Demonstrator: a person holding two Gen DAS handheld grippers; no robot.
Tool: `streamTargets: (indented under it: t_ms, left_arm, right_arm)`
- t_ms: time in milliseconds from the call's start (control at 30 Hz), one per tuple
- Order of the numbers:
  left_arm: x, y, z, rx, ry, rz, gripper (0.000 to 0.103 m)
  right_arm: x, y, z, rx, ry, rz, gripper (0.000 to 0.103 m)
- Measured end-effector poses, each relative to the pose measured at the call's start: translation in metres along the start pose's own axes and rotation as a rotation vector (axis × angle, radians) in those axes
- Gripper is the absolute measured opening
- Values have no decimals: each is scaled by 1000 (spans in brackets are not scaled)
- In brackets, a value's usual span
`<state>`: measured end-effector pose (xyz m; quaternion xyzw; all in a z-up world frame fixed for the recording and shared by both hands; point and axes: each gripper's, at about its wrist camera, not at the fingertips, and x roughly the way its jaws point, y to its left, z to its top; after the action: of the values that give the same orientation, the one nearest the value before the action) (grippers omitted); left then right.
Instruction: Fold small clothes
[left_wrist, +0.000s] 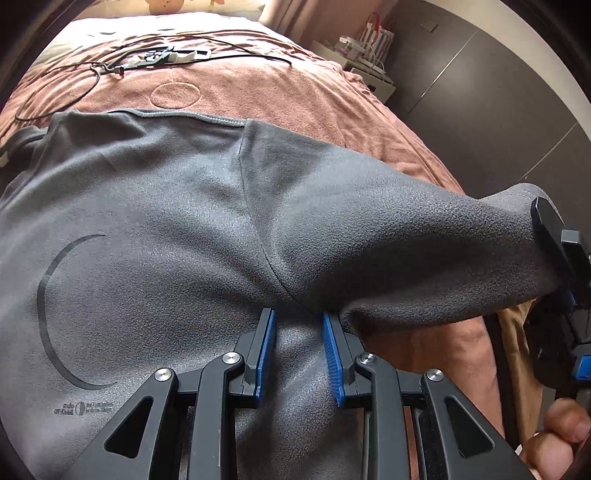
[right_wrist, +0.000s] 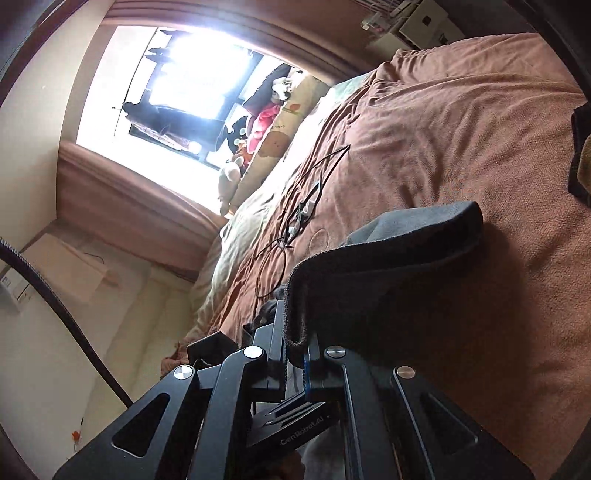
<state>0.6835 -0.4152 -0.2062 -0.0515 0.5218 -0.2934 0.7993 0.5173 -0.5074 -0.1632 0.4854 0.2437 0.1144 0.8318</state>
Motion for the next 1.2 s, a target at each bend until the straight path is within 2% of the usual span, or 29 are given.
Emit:
streamTargets:
  t_ms: [333,567,700,833,1000,1033,1100,1133,1167,1200]
  left_arm:
    - [-13,0,-24,-19,17,-121,26]
    - [-6,-1,-20,-70,18,-117,26]
    - [-18,5,-23,-63,23,-137,26]
    - [-41,20,-30,-62,15,-96,26]
    - [-75,48,-32,-104,-21,-20,26]
    - [-80,52,-32,-109,-27,-6,26]
    - [-93,57,-32,-113,-41,20,26]
    - [-98,59,-31,-113,-47,30,26]
    - [-103,60,-31,-114,-54,36,26]
    - [-107,60,-31,-114,-59,39,26]
  right_arm:
    - [13,4,5,11,37,35,3]
    - [23,2,4,27,90,42,3]
    - [30,5,6,20,111,43,3]
    - [41,6,5,25,145,31,3]
    - [57,7,0,26,224,-83,5]
    - [60,6,-1,29,247,-101,13]
    - [62,6,-1,34,263,-116,46]
    - [59,6,-1,37,251,-124,76]
    - [54,6,1,37,226,-131,82]
    - [48,8,4,30,203,-132,82]
